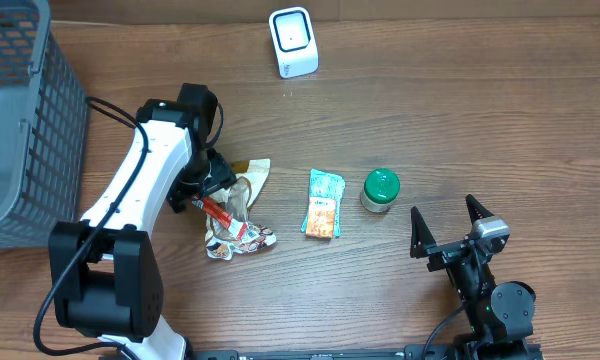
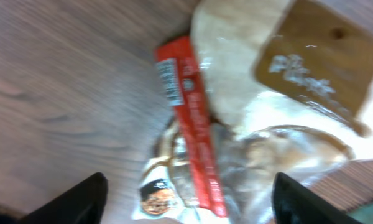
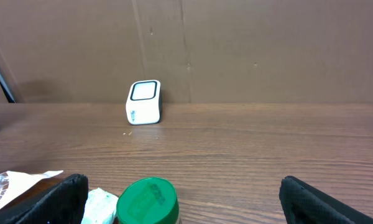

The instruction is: Scan the item barcode

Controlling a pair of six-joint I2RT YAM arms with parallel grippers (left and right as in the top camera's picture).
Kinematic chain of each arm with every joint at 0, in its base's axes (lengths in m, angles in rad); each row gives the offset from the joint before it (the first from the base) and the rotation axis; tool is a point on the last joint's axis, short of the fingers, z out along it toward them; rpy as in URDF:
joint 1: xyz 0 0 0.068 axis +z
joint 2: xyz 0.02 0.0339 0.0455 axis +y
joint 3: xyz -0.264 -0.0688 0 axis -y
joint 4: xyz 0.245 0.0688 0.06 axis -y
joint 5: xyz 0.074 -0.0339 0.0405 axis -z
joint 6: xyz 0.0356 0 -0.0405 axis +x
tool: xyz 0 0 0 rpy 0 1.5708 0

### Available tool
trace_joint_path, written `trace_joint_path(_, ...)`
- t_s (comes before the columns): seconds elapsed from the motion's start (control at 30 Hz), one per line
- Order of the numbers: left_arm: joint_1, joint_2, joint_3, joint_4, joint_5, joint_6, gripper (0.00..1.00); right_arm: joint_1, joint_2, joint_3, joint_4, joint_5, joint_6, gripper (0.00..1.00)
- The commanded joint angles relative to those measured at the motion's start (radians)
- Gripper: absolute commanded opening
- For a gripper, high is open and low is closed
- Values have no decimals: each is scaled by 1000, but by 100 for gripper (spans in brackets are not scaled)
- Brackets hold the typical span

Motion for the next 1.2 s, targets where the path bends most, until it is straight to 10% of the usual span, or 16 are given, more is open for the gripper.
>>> trace_joint_path(0.0, -5, -31, -19, 20, 106, -3, 65, 0, -10, -11, 4, -1, 5, 100)
trace_joint_path(0.13, -5, -30, -77, 43, 111, -40, 50, 0, -10, -11, 4, -1, 5, 100)
trace_joint_path(0.47, -5, -30, -248, 210, 192, -77, 49, 0, -10, -11, 4, -1, 5, 100)
trace_joint_path(0.6, -4, -30, -253, 222, 188, -76, 4, 0, -10, -11, 3, -1, 5, 100)
trace_joint_path(1.17, -7, -37, -53, 29, 97, 19, 4, 0, -10, -11, 4, -1, 5, 100)
